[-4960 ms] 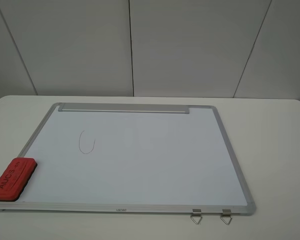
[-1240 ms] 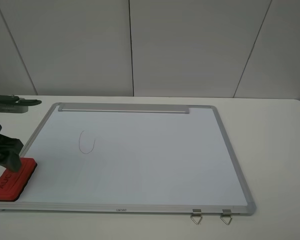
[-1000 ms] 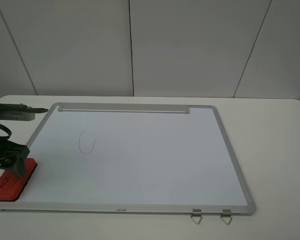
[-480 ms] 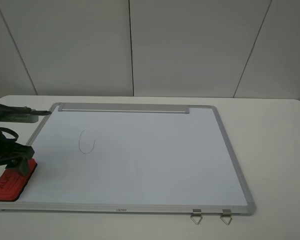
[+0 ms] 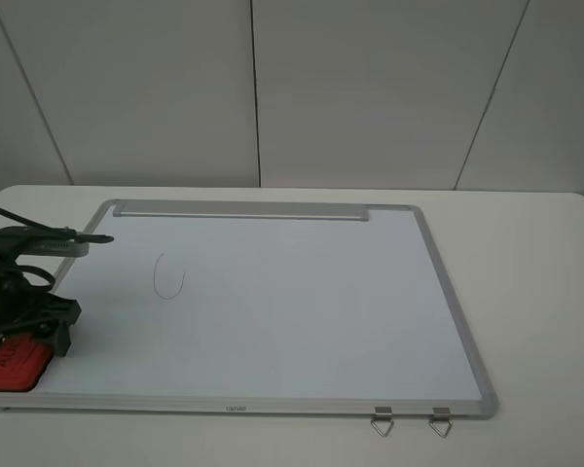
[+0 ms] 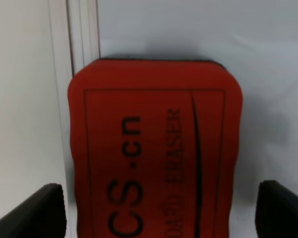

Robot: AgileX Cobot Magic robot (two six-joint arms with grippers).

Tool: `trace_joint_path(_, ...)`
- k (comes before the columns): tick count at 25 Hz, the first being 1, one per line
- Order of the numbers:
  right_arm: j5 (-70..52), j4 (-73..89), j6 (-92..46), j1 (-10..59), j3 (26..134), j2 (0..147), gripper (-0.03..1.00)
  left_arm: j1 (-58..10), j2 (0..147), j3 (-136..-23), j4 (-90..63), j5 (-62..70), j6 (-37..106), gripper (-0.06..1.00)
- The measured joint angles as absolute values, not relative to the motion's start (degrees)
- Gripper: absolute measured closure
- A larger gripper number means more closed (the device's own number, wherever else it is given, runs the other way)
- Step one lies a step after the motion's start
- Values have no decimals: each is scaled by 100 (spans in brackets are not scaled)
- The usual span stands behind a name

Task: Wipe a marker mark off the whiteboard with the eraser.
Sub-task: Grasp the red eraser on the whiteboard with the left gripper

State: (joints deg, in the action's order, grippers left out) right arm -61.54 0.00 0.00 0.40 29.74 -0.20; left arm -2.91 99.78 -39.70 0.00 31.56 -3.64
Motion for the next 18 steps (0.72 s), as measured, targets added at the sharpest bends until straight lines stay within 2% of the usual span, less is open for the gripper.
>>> trace_joint_path(10, -6154, 0, 0, 40, 2974, -20, 14, -291, 9978, -3970, 0, 3093, -364, 22)
trace_joint_path(15, -6154, 0, 0, 40, 2974, -20, 14, -291, 9978, -3970, 0, 3055, -364, 40)
trace_joint_path(18, -6154, 0, 0, 40, 2974, -20, 14, -291, 9978, -3970, 0, 3055, -364, 40)
